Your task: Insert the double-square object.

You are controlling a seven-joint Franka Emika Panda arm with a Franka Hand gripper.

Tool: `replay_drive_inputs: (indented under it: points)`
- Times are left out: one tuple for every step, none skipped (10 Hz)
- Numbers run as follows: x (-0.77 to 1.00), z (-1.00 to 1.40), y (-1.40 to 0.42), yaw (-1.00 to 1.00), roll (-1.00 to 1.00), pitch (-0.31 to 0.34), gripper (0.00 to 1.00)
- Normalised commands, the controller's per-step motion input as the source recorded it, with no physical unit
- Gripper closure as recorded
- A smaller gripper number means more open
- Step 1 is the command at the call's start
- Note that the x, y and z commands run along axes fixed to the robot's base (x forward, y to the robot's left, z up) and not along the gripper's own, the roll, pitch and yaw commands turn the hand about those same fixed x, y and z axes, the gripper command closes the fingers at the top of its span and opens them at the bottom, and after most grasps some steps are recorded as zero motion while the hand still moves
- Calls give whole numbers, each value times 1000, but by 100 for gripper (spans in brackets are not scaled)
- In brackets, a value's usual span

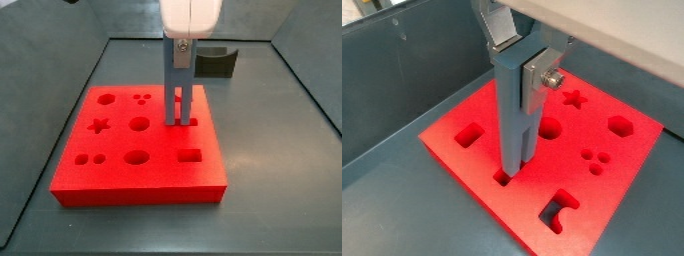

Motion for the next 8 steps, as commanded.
replay_drive_inputs:
  points:
    - [194, -169, 0, 26, -54, 73, 100]
    - [314, -194, 0, 89, -39, 109, 100]
    - [554, -234, 0, 0, -40, 163, 100]
    - [460, -146, 0, 0, 0, 154, 100]
    - [374, -126, 0, 0, 0, 124, 100]
    - [294, -177, 0, 0, -13, 86, 100]
    - [111, -346, 0, 0, -16, 6, 100]
    - [40, -563, 0, 0, 11, 11, 100]
